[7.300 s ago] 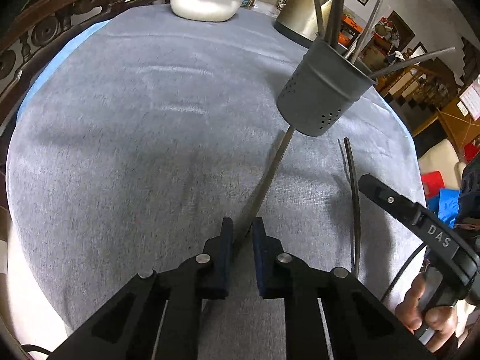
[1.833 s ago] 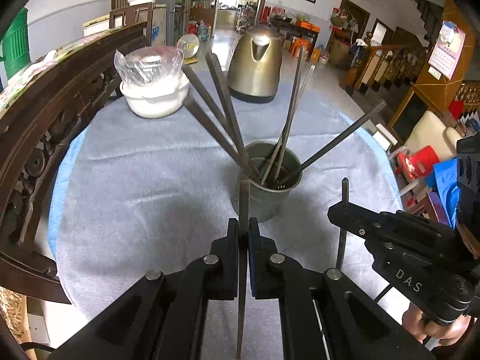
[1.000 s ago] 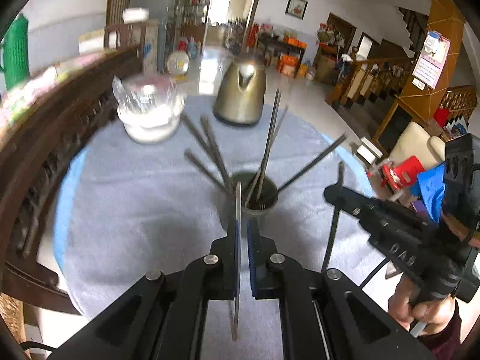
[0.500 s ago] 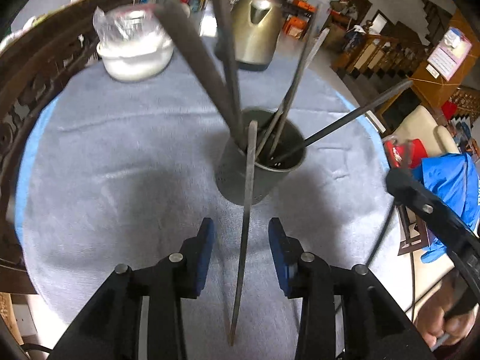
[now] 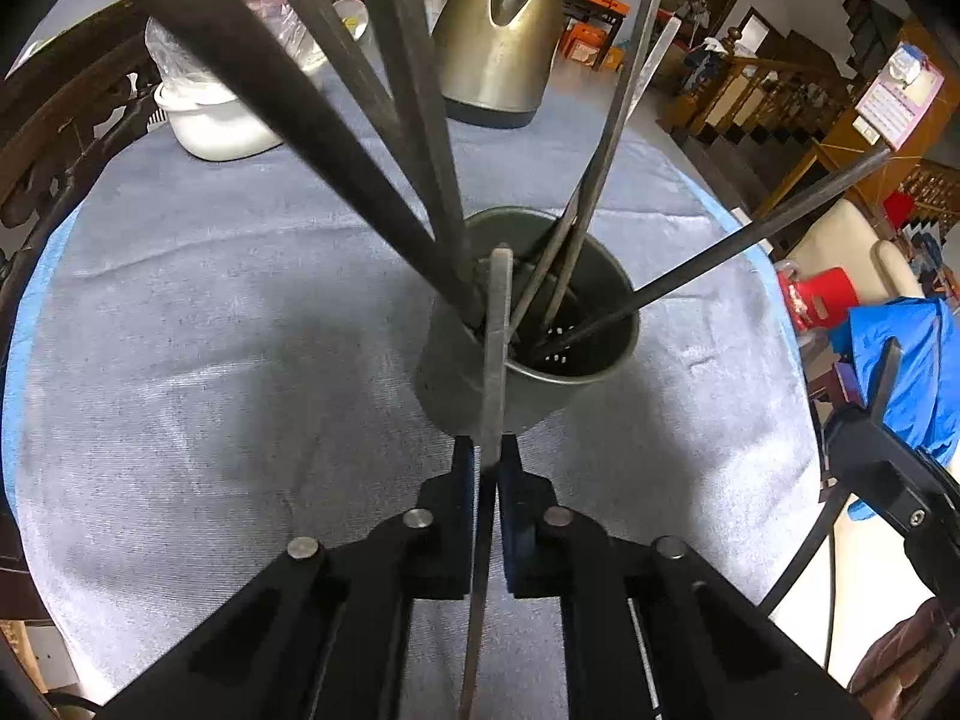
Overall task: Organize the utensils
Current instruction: 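Lower both held sticks down into the holder cup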
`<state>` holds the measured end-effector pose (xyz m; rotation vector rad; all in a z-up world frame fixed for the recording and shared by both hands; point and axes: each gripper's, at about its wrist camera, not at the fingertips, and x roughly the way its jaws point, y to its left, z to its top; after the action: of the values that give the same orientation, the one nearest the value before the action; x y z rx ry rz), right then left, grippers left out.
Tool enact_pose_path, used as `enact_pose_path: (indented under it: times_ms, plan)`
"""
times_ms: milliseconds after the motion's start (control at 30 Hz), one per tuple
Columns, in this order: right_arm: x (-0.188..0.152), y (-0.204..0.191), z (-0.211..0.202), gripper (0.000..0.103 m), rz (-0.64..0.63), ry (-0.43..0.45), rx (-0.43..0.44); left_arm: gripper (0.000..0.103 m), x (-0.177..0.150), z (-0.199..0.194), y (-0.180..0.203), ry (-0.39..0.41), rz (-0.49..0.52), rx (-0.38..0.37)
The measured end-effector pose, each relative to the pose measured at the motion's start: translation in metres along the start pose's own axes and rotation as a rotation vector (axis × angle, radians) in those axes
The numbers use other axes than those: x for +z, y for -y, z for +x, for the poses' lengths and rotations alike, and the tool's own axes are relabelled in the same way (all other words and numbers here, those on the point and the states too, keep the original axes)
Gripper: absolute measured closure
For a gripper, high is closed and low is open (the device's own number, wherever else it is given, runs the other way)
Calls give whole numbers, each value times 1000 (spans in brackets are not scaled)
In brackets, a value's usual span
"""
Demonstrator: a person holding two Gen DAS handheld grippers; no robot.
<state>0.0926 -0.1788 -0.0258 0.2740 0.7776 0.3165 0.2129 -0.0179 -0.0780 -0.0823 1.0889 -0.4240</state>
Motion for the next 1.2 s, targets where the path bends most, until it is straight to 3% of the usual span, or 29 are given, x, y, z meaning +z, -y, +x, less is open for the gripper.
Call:
enact_pose_path:
  times_ms: [333,700,1000,1200]
  plan:
    - [11,-13,-17,97,-31,77,17,97,-5,-57,5,124,30,-42]
    - [41,-33,-56,97,-87,275,35,97,8,-128,21,276,87,-64]
    - [75,-31,-69,97,-52,423,31,97,28,-158,26,355,101,-30]
    - [97,-34,-69,97,-34,530,-26,97,47,-168,29,404,96,6]
